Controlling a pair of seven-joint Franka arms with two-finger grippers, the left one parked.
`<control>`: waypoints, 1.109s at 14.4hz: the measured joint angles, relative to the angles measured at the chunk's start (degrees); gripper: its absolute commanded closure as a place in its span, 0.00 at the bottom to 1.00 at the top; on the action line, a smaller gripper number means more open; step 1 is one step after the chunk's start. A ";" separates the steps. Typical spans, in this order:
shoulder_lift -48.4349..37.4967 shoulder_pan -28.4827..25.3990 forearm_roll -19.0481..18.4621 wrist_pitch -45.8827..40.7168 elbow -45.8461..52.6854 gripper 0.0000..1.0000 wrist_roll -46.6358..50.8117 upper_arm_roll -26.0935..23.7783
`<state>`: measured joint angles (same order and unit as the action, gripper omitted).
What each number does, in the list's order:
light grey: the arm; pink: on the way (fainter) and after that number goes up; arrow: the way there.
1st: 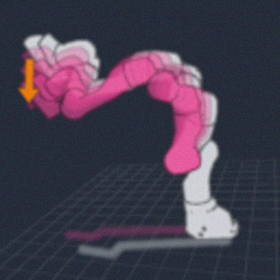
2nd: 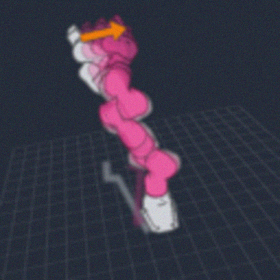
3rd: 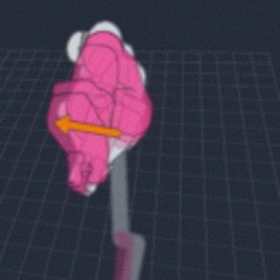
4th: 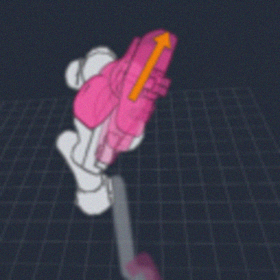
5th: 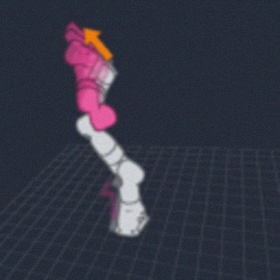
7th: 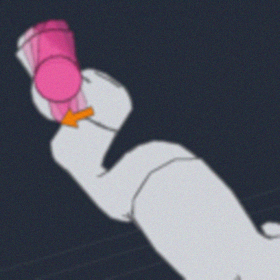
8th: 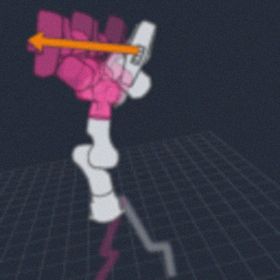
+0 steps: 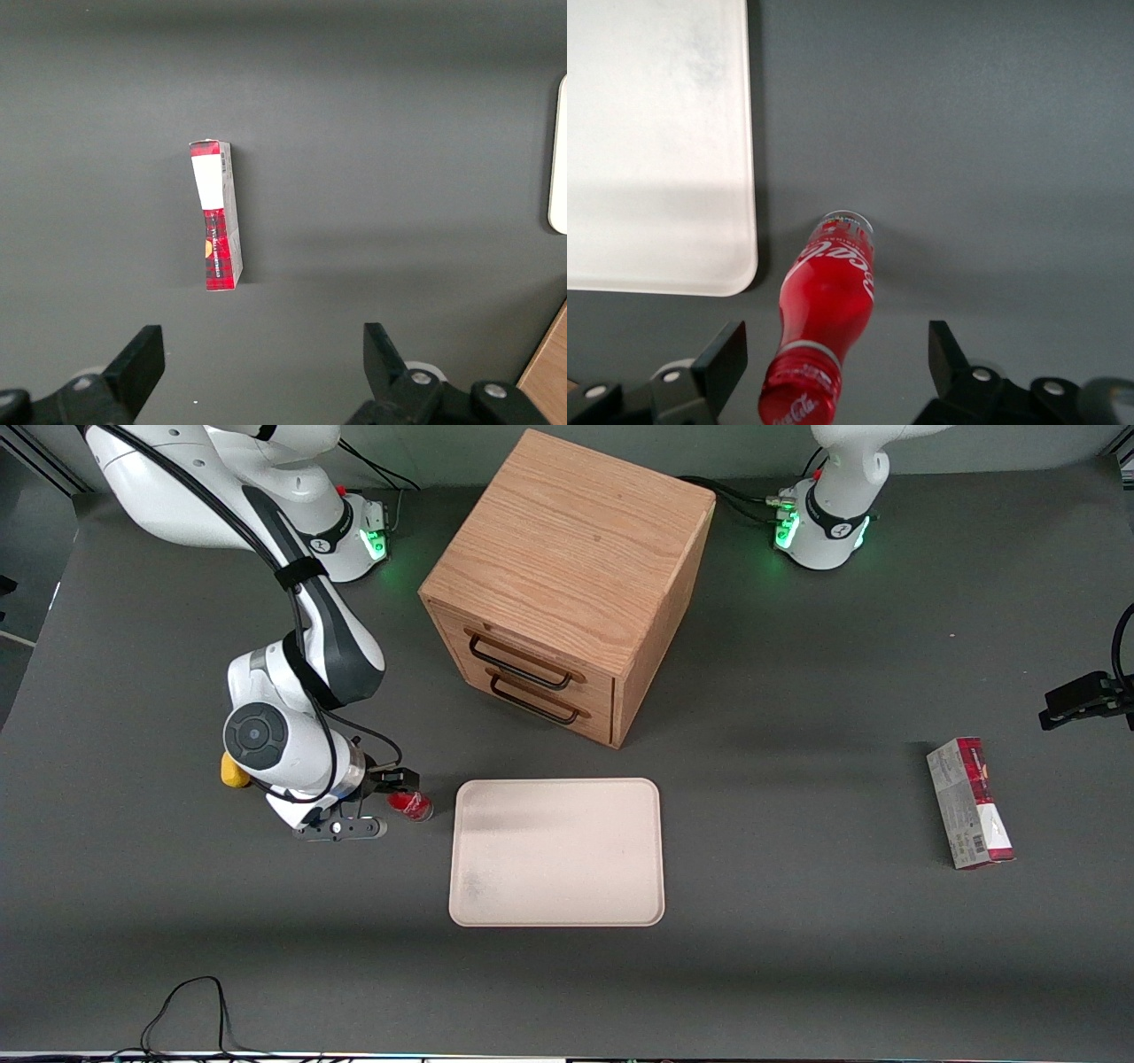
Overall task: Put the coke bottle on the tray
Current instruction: 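Lower the open right gripper around the bottle and close it, then lift the bottle and carry it over the white tray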
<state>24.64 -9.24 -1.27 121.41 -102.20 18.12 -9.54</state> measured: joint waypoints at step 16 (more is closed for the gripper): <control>-0.91 0.05 -2.49 -18.24 20.45 0.98 0.15 -2.30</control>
<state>23.72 -9.19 -3.76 103.17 -81.75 18.26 -11.84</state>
